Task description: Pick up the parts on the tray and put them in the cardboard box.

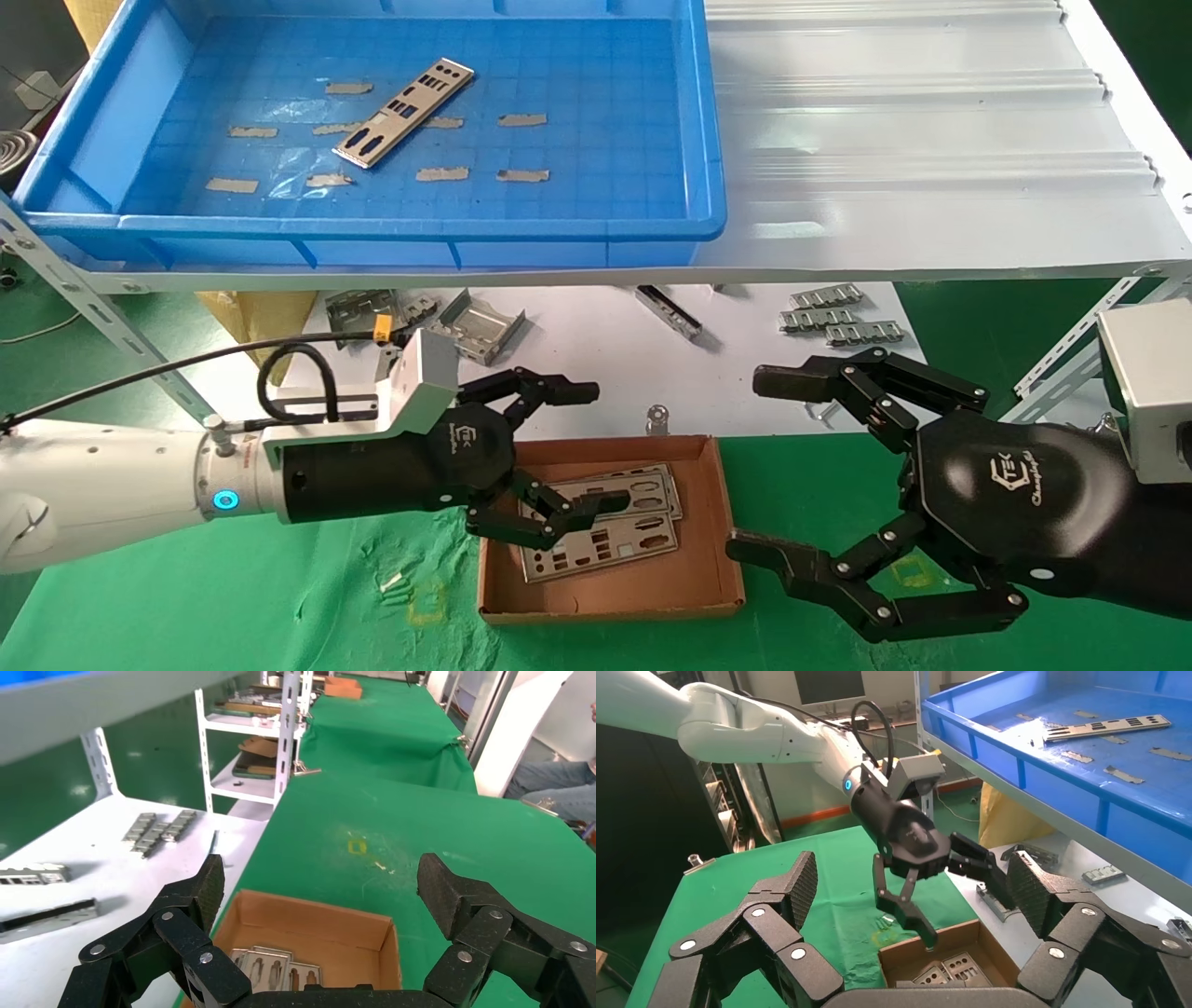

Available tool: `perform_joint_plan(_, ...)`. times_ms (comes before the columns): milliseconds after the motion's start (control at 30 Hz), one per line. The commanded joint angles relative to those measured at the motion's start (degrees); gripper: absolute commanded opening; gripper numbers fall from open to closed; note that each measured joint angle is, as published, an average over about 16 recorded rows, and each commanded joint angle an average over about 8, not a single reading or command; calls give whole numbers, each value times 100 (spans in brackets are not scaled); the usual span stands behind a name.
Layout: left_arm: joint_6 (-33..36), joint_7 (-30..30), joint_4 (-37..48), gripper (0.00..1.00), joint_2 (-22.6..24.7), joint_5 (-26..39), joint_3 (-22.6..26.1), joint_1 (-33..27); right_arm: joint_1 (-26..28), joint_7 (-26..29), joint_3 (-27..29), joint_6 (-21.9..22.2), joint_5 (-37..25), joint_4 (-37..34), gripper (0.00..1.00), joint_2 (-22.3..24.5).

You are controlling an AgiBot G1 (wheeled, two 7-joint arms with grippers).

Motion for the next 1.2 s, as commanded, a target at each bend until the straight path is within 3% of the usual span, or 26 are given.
perform_joint_plan(33,-6,-127,-235,100,-133,-62,-81,91,0,0,0,0,0,0,100,0)
perform_joint_plan(1200,-105,-2336,-4309,100,-2438,-1141,-1482,1675,0,0,0,0,0,0,100,0)
